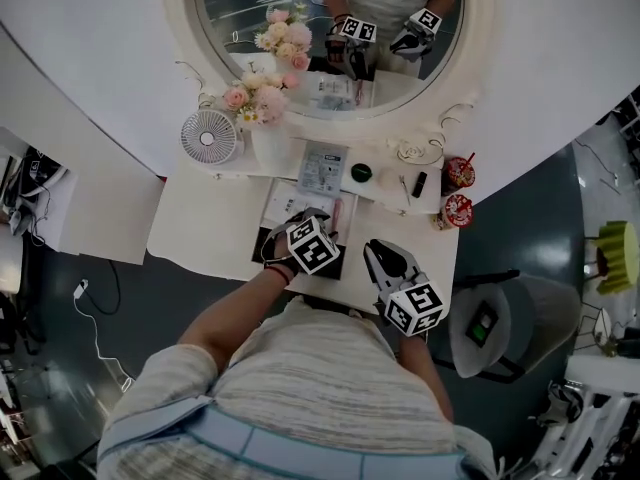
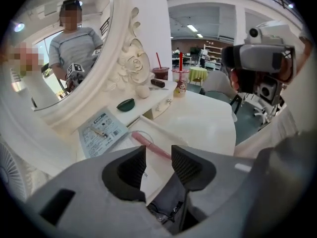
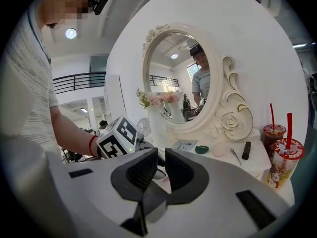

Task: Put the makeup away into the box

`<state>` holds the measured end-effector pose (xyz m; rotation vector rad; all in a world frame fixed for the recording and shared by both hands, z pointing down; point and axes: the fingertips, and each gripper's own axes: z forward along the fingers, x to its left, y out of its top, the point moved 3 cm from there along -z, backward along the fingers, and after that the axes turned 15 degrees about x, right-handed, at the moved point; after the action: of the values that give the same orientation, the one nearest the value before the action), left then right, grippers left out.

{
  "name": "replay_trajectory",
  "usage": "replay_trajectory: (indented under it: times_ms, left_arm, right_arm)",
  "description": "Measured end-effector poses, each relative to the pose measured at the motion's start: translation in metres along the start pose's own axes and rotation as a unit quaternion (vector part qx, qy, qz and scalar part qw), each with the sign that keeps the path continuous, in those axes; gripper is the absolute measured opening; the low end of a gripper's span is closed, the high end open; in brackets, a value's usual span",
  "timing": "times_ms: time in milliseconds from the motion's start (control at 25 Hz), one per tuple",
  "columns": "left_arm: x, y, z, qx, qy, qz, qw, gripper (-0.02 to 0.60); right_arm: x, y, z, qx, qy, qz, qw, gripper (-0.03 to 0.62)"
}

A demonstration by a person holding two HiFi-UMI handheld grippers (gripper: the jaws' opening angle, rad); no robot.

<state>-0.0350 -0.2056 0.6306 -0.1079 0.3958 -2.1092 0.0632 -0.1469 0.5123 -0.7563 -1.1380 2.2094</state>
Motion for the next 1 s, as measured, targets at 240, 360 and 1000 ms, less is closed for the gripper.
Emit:
replay_trajectory:
  times_ms: [240, 360, 1000]
  left_arm:
    - [-0.001, 0.002, 0.013, 0.026, 0.008, -0.081, 0.9963, 0.156]
    - [0.002, 0.003, 0.02, 0.032, 0.012, -0.121, 0.9921, 0.14]
    - [-0.003, 0.008, 0.033, 0.053, 0.002, -0.235, 0.9706, 0.088]
  right_arm:
    - [-0.02, 0.0, -0.019, 0.007, 0.027, -0.014, 1.0, 0.011]
    - [-0.031, -0.004, -0.027, 0.011, 0.039, -0.016, 0.999, 0.011]
    - [-0.062, -0.018, -0.051, 0.011, 0.078, -0.013, 0.997, 0.011]
